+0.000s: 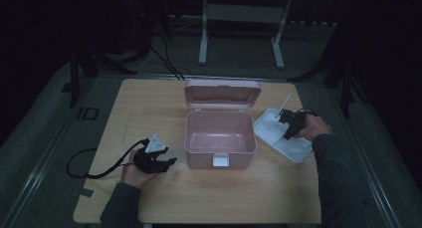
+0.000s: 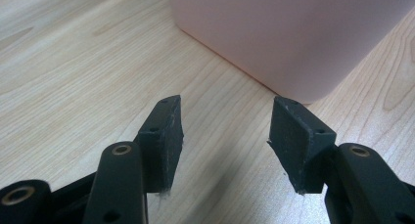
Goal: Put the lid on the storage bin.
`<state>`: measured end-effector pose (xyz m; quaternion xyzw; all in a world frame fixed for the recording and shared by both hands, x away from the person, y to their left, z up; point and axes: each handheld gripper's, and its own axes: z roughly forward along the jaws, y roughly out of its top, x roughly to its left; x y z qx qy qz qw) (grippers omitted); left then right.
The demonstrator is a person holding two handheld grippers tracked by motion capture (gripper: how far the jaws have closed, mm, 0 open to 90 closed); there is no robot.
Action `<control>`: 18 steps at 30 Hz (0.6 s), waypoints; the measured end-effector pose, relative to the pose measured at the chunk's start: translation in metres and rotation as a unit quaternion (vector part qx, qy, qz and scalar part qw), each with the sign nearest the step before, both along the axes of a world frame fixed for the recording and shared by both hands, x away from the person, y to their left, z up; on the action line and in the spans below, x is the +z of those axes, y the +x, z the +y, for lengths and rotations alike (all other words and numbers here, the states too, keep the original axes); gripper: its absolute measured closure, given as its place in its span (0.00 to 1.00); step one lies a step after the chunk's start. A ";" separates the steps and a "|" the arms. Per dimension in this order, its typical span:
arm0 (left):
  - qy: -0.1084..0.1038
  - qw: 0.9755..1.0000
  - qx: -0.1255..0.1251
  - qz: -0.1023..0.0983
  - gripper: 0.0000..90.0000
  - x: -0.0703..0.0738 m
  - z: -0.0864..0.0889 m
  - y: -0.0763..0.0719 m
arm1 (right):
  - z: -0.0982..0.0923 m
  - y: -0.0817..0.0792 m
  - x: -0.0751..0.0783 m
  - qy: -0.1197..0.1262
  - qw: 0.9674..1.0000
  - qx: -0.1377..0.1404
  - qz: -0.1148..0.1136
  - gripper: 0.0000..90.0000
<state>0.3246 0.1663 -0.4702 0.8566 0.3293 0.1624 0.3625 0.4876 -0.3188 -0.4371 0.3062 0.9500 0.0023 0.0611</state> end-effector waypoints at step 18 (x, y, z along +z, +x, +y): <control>-0.004 1.000 0.004 -0.002 0.51 0.000 0.003 -0.002 | 0.001 0.008 -0.015 0.007 1.000 -0.002 0.022 0.97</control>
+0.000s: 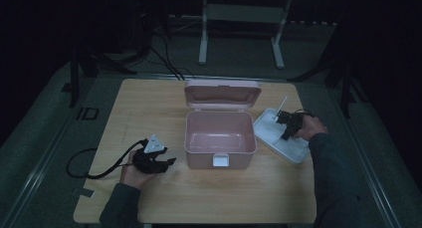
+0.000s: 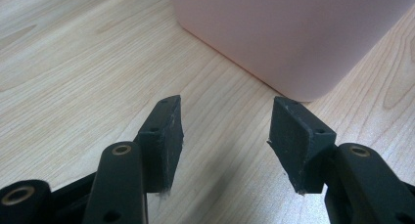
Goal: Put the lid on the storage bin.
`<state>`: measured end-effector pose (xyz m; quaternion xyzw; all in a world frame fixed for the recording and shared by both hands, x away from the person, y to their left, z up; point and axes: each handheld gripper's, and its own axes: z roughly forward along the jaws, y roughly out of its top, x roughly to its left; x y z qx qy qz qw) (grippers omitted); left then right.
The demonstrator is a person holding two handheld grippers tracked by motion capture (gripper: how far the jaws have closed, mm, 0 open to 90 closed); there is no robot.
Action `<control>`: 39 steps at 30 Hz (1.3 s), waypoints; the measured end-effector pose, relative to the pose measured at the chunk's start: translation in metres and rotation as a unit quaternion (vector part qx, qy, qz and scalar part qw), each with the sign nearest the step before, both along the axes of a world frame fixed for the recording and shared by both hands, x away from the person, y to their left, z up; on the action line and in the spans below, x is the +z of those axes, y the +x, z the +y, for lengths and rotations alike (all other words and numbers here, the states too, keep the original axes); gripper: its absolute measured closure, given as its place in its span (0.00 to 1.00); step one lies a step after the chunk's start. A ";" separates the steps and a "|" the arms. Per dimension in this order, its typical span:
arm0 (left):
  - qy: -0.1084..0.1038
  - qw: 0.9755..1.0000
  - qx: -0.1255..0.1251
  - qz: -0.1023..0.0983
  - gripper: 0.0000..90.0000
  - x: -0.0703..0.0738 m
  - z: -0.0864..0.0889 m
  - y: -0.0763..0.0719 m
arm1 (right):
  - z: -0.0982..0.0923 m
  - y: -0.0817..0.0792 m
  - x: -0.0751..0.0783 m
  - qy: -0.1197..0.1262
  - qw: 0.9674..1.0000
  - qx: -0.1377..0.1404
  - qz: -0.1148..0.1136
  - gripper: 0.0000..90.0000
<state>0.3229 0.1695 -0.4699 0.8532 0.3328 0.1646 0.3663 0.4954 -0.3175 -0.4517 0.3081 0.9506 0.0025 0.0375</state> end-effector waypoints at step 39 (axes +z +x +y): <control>-0.001 1.000 0.005 -0.004 0.51 0.002 0.003 -0.002 | -0.010 -0.047 0.077 0.025 0.993 0.112 -0.006 0.99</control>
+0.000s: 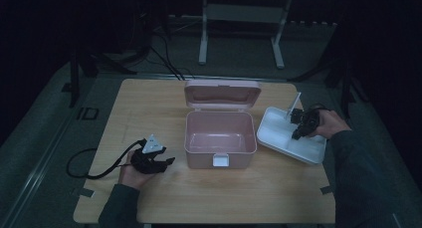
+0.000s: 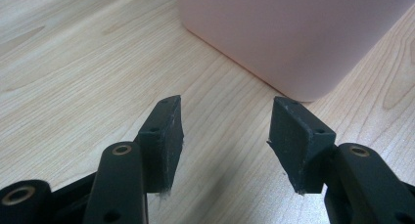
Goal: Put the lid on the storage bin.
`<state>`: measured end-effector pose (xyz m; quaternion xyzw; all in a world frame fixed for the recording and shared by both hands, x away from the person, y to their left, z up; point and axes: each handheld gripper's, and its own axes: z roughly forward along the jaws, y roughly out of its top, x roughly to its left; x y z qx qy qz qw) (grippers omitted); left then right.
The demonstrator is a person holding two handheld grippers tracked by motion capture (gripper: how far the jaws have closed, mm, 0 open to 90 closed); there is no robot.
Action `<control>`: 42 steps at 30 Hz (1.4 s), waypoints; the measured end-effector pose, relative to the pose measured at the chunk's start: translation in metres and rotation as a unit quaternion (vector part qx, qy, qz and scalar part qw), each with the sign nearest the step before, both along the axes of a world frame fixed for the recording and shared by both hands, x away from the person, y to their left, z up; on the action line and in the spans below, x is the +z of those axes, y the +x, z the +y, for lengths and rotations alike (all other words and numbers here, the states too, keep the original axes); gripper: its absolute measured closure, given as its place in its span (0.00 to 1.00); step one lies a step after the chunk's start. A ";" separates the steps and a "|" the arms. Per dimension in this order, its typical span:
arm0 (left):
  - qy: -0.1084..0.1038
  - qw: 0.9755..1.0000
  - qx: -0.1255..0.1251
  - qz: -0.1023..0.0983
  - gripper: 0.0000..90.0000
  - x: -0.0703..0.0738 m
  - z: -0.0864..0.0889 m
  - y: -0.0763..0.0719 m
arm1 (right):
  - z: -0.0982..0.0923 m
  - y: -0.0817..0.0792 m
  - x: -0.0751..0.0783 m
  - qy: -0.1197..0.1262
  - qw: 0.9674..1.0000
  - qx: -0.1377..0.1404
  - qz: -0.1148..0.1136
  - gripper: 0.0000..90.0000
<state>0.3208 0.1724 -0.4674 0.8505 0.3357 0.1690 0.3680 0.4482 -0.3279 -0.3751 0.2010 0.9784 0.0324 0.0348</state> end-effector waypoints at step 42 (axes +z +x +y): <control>-0.002 1.000 -0.002 -0.002 0.51 0.001 -0.001 0.001 | 0.123 -0.044 0.073 -0.002 0.982 0.189 -0.015 0.99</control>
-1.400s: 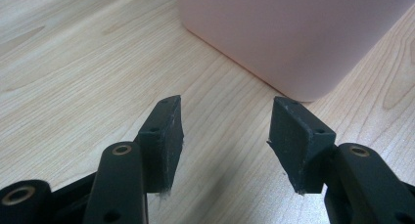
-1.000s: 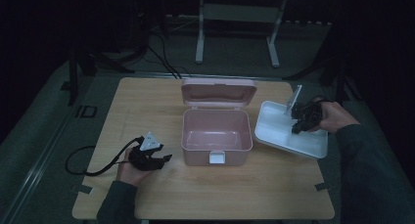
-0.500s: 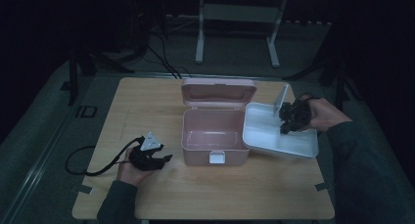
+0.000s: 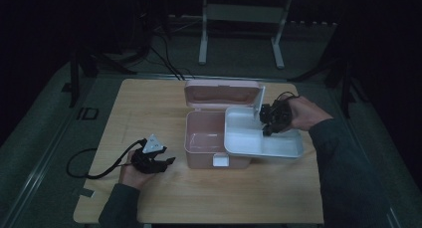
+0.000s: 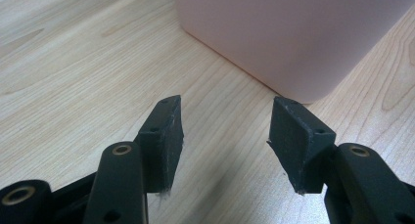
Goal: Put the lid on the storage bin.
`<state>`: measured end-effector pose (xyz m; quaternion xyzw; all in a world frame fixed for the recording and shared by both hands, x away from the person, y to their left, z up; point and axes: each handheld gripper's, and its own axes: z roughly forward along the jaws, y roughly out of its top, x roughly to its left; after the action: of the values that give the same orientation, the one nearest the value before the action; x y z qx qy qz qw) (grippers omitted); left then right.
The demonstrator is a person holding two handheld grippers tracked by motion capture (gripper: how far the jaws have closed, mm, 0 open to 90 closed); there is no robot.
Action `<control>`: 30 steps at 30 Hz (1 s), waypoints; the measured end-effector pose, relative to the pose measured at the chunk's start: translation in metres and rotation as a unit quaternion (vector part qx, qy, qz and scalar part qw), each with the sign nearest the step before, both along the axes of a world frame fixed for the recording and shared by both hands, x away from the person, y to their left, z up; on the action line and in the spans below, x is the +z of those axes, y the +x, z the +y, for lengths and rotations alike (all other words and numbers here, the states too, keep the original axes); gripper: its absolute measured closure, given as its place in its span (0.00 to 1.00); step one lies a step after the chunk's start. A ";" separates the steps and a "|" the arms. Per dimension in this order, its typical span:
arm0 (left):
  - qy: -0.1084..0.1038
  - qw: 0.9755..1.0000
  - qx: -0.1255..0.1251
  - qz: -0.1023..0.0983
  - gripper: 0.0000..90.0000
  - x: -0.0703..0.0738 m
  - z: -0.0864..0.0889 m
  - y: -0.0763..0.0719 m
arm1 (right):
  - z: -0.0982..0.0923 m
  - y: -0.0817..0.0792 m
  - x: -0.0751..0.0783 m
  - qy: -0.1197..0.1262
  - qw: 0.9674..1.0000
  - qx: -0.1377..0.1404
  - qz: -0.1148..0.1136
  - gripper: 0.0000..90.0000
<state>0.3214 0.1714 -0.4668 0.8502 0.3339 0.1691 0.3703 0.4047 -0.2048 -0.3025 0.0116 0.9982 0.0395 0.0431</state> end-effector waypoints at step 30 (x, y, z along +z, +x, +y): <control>-0.012 1.000 -0.001 -0.005 0.51 0.003 0.003 0.001 | 0.097 0.028 -0.023 0.021 1.000 0.022 0.003 0.99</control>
<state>0.3220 0.1743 -0.4638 0.8451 0.3334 0.1695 0.3820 0.4327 -0.1080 -0.3256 -0.0091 0.9973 0.0615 0.0393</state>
